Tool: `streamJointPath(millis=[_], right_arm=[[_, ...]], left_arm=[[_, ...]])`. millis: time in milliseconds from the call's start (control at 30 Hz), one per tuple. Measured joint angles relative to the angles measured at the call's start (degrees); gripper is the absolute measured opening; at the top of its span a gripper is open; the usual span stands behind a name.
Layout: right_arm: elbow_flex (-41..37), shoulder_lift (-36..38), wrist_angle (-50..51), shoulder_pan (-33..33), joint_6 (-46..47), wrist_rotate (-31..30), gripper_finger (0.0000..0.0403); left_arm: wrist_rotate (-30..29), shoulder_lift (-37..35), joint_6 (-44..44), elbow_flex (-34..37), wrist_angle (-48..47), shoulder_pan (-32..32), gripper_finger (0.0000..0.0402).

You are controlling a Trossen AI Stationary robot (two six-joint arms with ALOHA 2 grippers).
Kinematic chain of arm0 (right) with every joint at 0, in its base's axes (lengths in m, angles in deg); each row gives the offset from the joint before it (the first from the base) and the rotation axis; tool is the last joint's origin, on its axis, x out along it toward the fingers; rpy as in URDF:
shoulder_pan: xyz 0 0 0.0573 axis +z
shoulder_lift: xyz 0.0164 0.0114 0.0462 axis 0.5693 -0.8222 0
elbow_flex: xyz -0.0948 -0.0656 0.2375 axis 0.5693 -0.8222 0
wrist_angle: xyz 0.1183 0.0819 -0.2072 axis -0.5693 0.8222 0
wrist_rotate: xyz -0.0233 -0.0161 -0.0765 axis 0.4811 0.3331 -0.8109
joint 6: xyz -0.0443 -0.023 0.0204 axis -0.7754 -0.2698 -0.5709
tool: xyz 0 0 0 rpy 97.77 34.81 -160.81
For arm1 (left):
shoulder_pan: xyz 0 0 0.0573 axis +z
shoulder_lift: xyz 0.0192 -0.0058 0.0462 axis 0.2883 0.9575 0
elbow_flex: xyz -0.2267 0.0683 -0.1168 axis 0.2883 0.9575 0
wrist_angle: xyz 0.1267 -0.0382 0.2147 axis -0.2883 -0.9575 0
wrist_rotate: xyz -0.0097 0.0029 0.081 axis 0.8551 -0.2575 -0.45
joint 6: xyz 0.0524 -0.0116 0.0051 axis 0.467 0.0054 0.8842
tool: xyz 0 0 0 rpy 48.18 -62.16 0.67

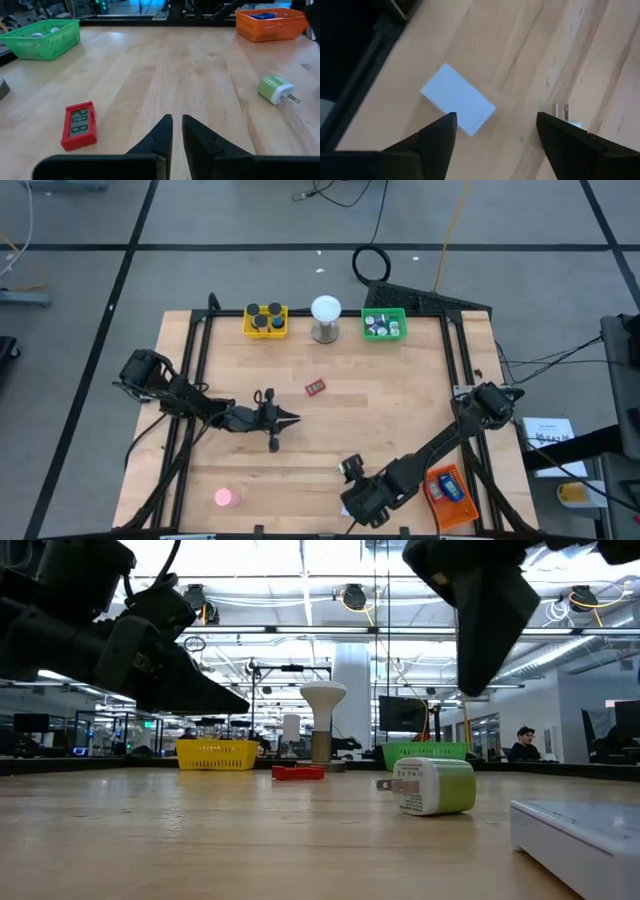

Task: Pick & Place Office items
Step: Put the white digital timer into the orange bin

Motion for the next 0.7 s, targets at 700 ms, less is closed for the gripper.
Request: streamJointPath(millis=[700], right_arm=[[-0.2, -3.2, -3.6, 1.3, -8.1, 2.2, 0.0268]], left_arm=[[0.0, 0.0, 2.4, 0.0, -1.2, 0.2, 0.0047]])
